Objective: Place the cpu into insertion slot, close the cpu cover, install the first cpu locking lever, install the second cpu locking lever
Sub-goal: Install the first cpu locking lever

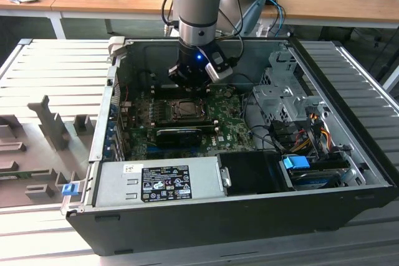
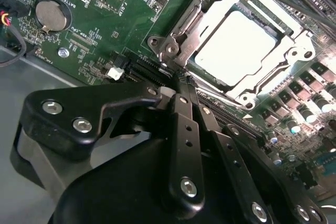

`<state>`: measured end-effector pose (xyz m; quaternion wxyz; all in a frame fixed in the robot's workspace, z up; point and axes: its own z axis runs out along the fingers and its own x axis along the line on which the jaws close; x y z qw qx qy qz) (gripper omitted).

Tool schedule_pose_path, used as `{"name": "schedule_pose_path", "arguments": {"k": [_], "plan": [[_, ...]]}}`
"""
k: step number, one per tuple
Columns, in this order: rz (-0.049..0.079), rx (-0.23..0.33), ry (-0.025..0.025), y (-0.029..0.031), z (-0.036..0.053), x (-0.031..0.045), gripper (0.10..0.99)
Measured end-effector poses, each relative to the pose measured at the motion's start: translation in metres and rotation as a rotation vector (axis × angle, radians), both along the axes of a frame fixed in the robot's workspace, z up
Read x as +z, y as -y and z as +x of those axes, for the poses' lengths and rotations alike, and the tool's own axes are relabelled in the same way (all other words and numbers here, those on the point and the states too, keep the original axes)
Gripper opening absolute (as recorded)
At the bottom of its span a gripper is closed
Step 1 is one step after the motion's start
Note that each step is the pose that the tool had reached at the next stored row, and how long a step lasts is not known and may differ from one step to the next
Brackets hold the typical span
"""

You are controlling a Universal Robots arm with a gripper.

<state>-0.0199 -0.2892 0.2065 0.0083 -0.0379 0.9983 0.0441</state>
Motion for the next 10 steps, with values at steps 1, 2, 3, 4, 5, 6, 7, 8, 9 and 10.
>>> {"name": "schedule_pose_path", "arguments": {"k": [1,2,3,4,5,6,7,8,9,10], "plan": [[-0.001,0.0,0.0001,0.0,0.0,-0.0003,0.106],[-0.011,-0.001,-0.0002,0.0,0.0,-0.0019,0.106],[-0.014,-0.001,-0.0002,0.0001,0.0,-0.0022,0.106],[-0.016,-0.001,-0.0003,0.0001,0.0,-0.0025,0.106],[-0.019,-0.001,-0.0002,0.0001,0.0,-0.003,0.106],[-0.021,-0.001,-0.0002,0.0001,0.0001,-0.0032,0.106],[-0.022,-0.001,-0.0001,0.0001,0.0001,-0.0036,0.106],[-0.021,-0.001,-0.0001,0.0,0.0001,-0.004,0.106],[-0.021,-0.001,-0.0002,0.0,0.0001,-0.0046,0.106],[-0.022,-0.001,-0.0003,0.0,0.0,-0.0052,0.106]]}}
